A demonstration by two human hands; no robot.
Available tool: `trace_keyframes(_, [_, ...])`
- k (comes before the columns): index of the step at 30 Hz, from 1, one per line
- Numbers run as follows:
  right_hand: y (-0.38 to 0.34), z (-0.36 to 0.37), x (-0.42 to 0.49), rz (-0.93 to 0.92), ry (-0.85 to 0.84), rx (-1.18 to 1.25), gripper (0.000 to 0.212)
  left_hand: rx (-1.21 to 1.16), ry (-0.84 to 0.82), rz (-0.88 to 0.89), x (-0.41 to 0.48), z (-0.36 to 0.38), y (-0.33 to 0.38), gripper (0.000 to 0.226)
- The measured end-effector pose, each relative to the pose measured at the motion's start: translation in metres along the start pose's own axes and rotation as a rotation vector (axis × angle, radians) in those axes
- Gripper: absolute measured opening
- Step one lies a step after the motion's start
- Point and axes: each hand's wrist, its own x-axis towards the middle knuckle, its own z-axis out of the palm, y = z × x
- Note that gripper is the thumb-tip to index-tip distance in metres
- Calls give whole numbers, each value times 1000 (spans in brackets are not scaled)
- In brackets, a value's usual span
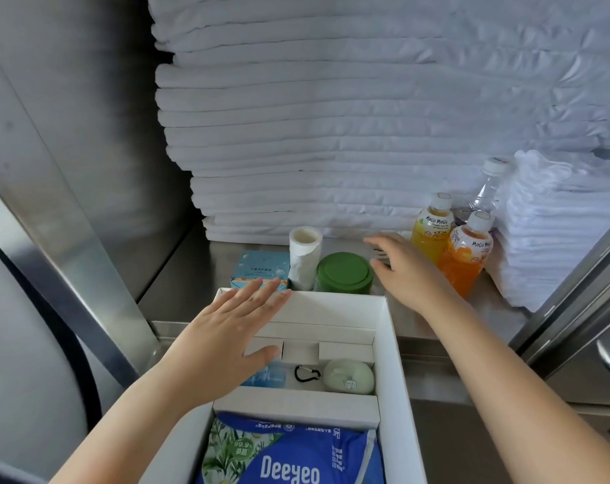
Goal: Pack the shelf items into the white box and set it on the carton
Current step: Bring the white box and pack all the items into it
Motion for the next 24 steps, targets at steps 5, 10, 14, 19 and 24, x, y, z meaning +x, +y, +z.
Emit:
trace_keyframes(5, [6, -49, 17, -10, 264, -113, 38, 4, 0, -6, 0, 2, -1, 70])
trace_keyframes(10, [26, -97, 38, 244, 489, -278, 42, 27, -9, -6, 2, 3, -1, 70])
trace_keyframes(14, [36, -100, 48, 413, 349, -441, 44, 27, -9, -3, 1, 3, -2, 70])
trace_keyframes(19, [44, -93, 49, 408, 340, -522, 45, 28, 0, -3, 1, 4, -3, 70])
trace_keyframes(24, [49, -97, 56, 460, 397, -548, 50, 6, 6, -11, 2, 4, -2, 71])
